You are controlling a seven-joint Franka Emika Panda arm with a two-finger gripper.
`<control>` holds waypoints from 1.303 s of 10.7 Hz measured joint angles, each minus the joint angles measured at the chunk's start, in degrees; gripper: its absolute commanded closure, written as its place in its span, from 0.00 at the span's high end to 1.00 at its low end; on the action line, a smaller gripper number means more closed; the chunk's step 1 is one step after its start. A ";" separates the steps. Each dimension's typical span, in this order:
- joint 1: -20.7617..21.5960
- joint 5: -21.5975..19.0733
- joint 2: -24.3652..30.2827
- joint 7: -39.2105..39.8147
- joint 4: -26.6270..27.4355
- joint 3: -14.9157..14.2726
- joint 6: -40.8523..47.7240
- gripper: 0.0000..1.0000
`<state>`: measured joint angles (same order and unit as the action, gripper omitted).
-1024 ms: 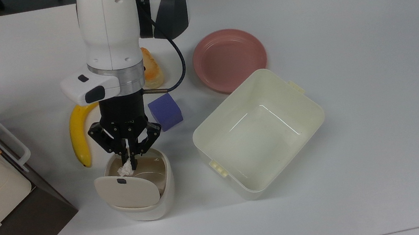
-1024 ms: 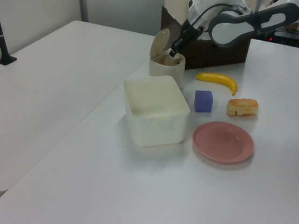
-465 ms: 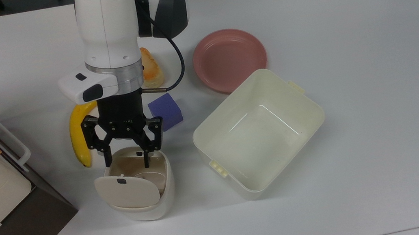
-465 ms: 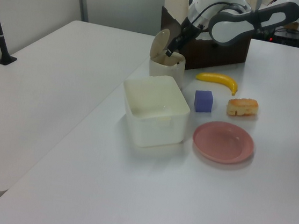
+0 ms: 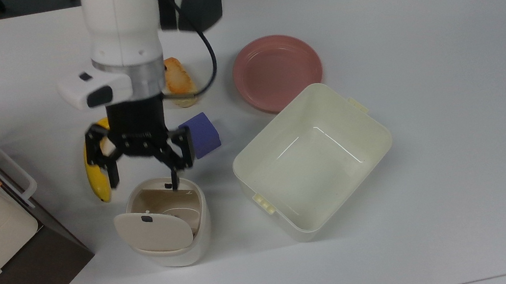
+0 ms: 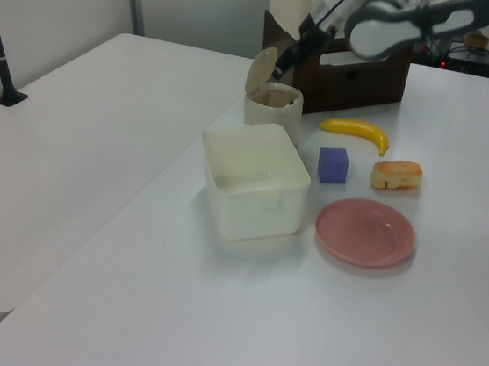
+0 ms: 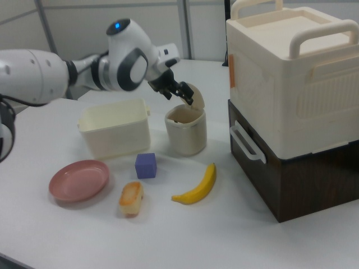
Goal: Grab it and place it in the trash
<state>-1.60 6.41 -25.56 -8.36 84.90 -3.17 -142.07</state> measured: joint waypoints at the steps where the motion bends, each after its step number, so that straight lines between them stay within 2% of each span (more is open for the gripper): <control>1: -0.14 0.08 3.00 0.01 -0.29 -0.03 7.72 1.00; 4: -2.03 0.06 14.18 1.09 -0.18 -0.13 26.94 1.00; 7: -3.72 -0.18 19.79 5.51 0.87 -0.18 37.56 1.00; 8: -4.14 -1.55 20.72 5.64 1.25 -0.18 40.26 1.00; 10: -4.30 -6.29 21.41 4.97 3.14 -0.19 41.72 1.00; 14: -5.83 -8.86 23.27 4.23 6.02 -0.27 41.72 1.00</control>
<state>-7.43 -2.45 -2.29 -4.13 90.92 -3.45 -100.35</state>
